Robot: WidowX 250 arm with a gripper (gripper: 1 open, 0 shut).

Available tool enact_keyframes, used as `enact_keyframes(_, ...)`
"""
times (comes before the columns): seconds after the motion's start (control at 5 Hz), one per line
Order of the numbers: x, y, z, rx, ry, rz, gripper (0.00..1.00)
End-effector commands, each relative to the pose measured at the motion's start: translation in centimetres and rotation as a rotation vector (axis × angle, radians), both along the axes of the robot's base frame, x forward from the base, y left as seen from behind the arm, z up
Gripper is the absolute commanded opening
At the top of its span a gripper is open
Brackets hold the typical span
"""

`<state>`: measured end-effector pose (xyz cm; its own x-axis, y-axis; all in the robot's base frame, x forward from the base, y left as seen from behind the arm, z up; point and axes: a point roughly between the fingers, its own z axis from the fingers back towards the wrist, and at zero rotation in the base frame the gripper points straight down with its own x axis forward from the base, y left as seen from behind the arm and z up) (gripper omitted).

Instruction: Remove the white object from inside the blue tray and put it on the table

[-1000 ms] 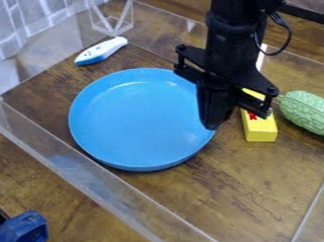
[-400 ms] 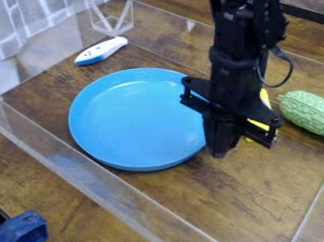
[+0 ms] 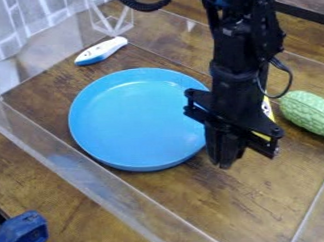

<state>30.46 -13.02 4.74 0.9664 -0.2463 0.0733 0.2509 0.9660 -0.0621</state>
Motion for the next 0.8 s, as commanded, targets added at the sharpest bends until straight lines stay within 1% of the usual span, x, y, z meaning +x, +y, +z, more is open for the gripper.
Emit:
enact_keyframes(0.0,0.22,-0.19,0.59,-0.027,-0.027,-0.004,1.00)
enact_keyframes(0.2,0.34,-0.13,0.52,-0.036,-0.020,-0.011,0.00)
enact_keyframes(0.4,0.63,0.03,0.67,-0.037,-0.021,-0.021,0.00)
enact_keyframes(0.6,0.77,0.04,0.78,-0.051,-0.021,-0.022,0.00)
